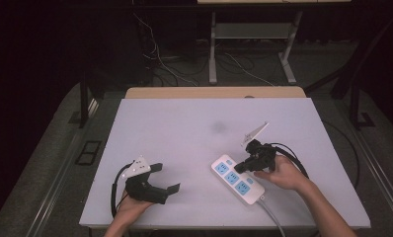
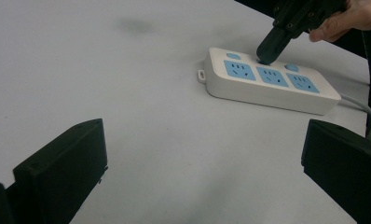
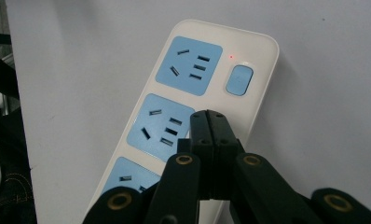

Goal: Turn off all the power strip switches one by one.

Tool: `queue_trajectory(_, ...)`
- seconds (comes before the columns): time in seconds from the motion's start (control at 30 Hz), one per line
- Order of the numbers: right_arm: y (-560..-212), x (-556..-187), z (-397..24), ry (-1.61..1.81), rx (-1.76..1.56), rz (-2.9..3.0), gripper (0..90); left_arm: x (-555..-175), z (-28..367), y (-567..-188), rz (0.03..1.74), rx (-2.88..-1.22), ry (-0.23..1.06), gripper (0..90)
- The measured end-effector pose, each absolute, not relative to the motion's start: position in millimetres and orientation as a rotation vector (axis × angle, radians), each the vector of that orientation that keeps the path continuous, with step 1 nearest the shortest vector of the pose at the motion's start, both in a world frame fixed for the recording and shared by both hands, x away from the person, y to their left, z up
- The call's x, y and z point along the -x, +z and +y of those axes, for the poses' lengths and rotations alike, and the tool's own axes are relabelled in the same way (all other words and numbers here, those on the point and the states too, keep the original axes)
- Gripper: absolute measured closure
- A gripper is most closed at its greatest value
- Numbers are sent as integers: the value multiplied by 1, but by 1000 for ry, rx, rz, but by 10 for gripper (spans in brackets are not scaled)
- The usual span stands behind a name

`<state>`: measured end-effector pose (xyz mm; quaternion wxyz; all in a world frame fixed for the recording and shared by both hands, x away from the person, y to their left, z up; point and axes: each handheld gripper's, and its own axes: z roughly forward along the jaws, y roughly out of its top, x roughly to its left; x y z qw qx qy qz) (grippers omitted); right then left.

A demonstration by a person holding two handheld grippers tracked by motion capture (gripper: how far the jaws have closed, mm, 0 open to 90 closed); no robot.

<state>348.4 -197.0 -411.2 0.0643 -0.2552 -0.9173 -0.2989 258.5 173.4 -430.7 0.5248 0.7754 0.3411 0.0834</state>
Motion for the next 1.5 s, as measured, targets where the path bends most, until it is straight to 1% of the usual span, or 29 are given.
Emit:
queue_trajectory(0.47, -405, -350, -207, -927, 817, -2689, 900, -260, 174, -432, 823, -1858, 198, 0)
queue_trajectory(0.83, -387, -355, -197, -932, 790, -2727, 900, -260, 174, -431, 818, -1855, 199, 0)
queue_trajectory(1.5, -374, -369, -184, -910, 772, -2765, 900, -260, 174, -431, 818, -1855, 198, 0)
